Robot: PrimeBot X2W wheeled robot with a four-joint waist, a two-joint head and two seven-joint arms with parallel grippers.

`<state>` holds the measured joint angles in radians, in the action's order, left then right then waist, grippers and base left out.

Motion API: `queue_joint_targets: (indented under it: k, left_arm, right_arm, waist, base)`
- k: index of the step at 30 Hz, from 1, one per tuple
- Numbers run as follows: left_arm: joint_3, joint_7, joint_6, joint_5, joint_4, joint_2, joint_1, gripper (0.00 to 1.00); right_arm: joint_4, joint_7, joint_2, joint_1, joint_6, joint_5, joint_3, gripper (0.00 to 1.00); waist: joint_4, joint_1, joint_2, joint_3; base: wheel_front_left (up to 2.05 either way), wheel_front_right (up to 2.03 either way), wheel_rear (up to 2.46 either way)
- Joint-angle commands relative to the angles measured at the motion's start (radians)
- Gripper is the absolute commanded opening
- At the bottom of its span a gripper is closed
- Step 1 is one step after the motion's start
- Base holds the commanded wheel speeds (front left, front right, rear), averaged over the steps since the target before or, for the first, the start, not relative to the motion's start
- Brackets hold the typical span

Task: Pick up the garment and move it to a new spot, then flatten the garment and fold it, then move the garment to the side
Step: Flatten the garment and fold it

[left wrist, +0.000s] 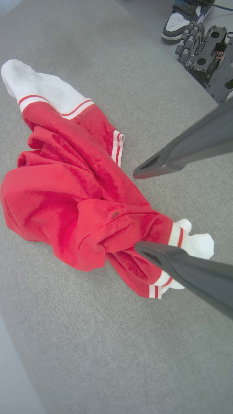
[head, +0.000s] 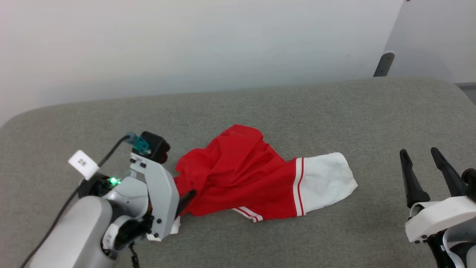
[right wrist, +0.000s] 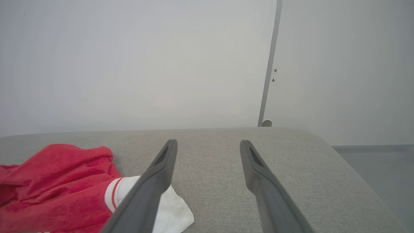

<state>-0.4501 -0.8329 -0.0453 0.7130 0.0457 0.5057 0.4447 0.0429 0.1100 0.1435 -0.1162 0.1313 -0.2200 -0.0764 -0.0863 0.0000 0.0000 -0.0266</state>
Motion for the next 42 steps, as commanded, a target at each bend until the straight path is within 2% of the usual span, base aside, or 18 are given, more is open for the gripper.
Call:
queue_joint_targets:
  k: [1,7,14,17,26,29,36,42]
  left_arm:
    - [-0.009,-0.004,-0.005,-0.005,-0.005,-0.007,-0.003,1.0]
    - [-0.023,0.013,-0.015,-0.006,0.019,-0.02,0.004,1.0]
    - [-0.007,0.06,-0.026,-0.012,0.121,-0.005,0.03,1.0]
    - [-0.006,0.071,-0.033,-0.011,0.159,-0.003,0.042,0.0]
    - [-0.014,0.063,-0.041,0.003,0.222,-0.005,0.061,0.0]
    - [-0.015,0.052,-0.044,0.003,0.224,0.01,0.068,0.0]
    - [-0.022,0.035,-0.054,-0.042,0.177,0.07,0.131,0.0]
    - [-0.048,0.047,-0.07,-0.117,0.148,0.132,0.234,0.0]
  right_arm:
    - [0.008,-0.007,-0.003,0.005,-0.001,0.0,0.002,1.0]
    - [0.019,-0.034,-0.008,-0.008,-0.001,0.0,0.015,1.0]
    - [0.011,-0.056,-0.011,-0.017,-0.001,-0.004,0.025,1.0]
    - [0.007,-0.063,-0.011,-0.015,-0.001,-0.004,0.024,1.0]
    - [0.004,-0.07,-0.014,-0.002,-0.001,0.005,0.017,1.0]
    - [0.004,-0.07,-0.014,0.003,-0.001,0.007,0.018,1.0]
    - [0.009,-0.064,-0.008,0.009,-0.001,0.007,0.022,1.0]
    - [0.016,-0.065,-0.003,-0.015,-0.001,-0.004,0.041,1.0]
  waist:
    - [-0.01,0.0,0.0,-0.008]
    - [-0.043,0.0,0.0,-0.039]
    - [-0.079,0.0,0.0,-0.074]
    - [-0.086,0.0,0.0,-0.08]
    - [-0.083,0.0,0.0,-0.08]
    - [-0.079,0.0,0.0,-0.075]
    - [-0.072,0.0,0.0,-0.077]
    - [-0.086,0.0,0.0,-0.126]
  base:
    - [0.0,0.0,0.0]
    - [0.0,0.0,0.0]
    - [0.0,0.0,0.0]
    - [0.0,0.0,0.0]
    - [0.0,0.0,0.0]
    - [0.0,0.0,0.0]
    - [0.0,0.0,0.0]
    - [0.0,0.0,0.0]
